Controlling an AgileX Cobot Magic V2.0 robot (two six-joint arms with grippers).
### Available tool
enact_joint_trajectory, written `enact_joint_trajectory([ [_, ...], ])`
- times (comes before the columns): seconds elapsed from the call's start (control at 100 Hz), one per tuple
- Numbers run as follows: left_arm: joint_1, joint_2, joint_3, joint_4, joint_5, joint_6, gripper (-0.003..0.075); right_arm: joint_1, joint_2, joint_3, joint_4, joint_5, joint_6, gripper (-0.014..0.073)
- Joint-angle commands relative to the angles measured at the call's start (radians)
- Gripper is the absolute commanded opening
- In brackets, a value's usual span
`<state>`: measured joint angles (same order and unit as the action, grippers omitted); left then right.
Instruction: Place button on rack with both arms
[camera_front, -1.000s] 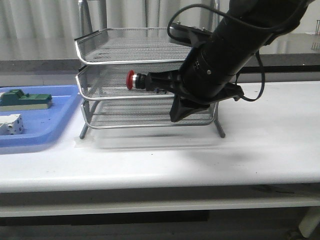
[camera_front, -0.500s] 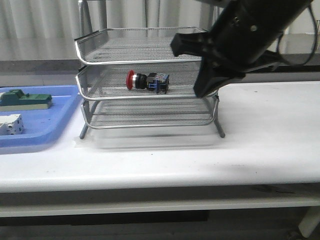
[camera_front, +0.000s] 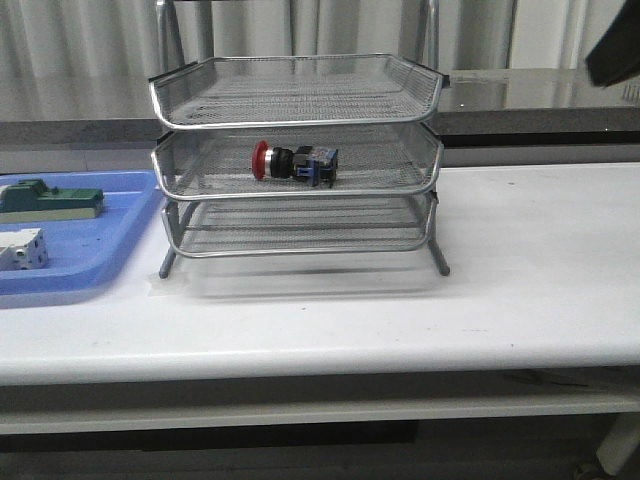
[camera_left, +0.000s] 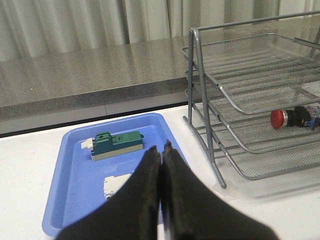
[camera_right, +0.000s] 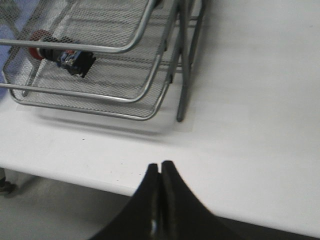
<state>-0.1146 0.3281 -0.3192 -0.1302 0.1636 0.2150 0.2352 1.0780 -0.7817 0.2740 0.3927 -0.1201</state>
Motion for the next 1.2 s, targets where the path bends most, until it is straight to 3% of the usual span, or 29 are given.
enact_joint_trajectory([
  [0.0, 0.000, 0.006, -0.026, -0.009, -0.085, -0.010, -0.0021, -0.033, -0.107, 0.016, -0.029, -0.046, -0.011, -0.0057],
  [0.58, 0.000, 0.006, -0.026, -0.009, -0.085, -0.010, -0.0021, -0.188, -0.651, 0.223, -0.131, -0.013, -0.011, -0.0057],
  [1.19, 0.000, 0.006, -0.026, -0.009, -0.085, -0.010, -0.0021, -0.188, -0.691, 0.224, -0.131, 0.048, -0.011, -0.0057],
])
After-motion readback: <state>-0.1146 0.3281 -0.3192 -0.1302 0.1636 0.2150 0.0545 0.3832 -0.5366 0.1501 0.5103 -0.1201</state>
